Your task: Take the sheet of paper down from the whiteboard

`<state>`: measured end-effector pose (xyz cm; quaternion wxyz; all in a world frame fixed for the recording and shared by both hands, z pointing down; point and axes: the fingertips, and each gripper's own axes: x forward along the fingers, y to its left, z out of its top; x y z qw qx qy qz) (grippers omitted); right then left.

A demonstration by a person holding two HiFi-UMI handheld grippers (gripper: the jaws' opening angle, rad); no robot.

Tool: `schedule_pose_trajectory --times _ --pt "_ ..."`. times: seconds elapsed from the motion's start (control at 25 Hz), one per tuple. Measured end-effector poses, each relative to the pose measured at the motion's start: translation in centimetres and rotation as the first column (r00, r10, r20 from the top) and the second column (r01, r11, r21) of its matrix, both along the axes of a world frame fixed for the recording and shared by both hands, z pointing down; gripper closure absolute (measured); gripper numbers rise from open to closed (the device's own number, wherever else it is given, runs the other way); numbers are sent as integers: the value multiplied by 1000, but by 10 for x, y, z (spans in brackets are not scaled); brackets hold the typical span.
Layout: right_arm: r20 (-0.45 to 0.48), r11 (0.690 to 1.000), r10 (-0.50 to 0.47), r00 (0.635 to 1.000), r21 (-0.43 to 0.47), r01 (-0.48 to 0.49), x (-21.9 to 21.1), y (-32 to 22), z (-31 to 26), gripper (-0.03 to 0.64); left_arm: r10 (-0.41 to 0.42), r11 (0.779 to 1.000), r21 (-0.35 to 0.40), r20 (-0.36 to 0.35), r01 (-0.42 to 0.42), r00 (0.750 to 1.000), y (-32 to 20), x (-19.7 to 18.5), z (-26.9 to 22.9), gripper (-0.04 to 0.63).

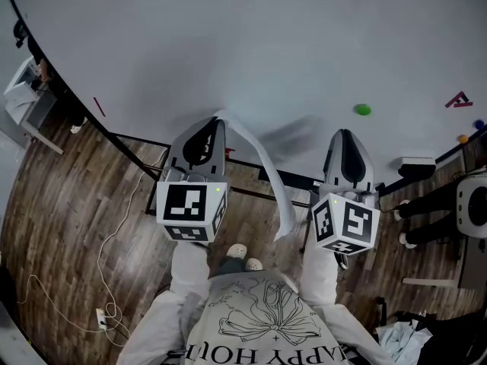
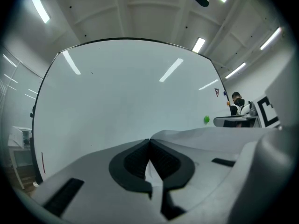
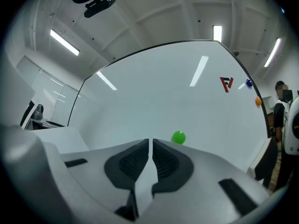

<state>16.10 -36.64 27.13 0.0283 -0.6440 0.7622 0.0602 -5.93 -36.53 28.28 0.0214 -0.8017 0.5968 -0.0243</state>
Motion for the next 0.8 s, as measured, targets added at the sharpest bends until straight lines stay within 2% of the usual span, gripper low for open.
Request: schedule_pose_trajectory --times 0.8 --pt "-28 1000 11 1000 -15 -11 1 -3 1 598 3 1000 -17 -18 -3 1000 0 4 3 591"
